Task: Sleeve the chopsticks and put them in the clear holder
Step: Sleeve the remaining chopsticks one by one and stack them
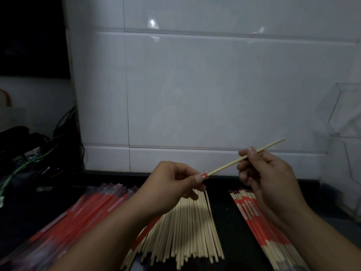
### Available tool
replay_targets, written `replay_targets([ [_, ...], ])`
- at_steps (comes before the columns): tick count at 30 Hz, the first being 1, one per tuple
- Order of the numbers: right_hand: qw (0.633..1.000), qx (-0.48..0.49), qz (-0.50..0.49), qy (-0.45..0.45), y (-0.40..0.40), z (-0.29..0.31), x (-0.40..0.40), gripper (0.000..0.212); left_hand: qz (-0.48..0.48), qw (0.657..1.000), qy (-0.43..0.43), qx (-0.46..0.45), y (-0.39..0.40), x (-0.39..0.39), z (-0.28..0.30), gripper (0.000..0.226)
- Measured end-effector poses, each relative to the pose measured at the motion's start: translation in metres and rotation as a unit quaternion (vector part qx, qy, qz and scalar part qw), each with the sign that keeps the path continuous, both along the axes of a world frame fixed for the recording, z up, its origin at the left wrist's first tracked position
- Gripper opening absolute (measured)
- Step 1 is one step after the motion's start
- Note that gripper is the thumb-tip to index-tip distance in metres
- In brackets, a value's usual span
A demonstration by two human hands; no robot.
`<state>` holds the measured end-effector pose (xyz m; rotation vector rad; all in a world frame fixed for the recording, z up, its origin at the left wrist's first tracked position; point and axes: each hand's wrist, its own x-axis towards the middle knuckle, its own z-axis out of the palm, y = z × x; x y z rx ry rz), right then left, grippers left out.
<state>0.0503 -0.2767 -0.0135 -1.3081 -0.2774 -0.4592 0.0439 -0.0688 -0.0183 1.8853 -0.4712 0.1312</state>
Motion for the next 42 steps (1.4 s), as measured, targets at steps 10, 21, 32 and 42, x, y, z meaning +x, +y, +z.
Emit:
replay_targets([
  [10, 0.989, -0.128, -0.066, -0.023, 0.009, -0.004, -0.004, 0.057, 0.023, 1.0, -0.008, 0.012, 0.002, 0.0, 0.002, 0.014],
  [21, 0.906, -0.392, 0.157, 0.003, 0.024, -0.017, -0.019, 0.07, 0.036, 0.998, -0.028, 0.032, 0.002, 0.0, -0.001, 0.015],
  [32, 0.742, -0.664, 0.029, 0.084, 0.015, -0.028, -0.007, 0.067, 0.051, 0.997, -0.047, -0.02, 0.003, 0.004, -0.003, 0.014],
  [42, 0.721, -0.682, 0.051, 0.109, 0.027, -0.034, -0.011, 0.068, 0.058, 0.997, -0.049, -0.023, 0.002, 0.007, -0.005, 0.015],
])
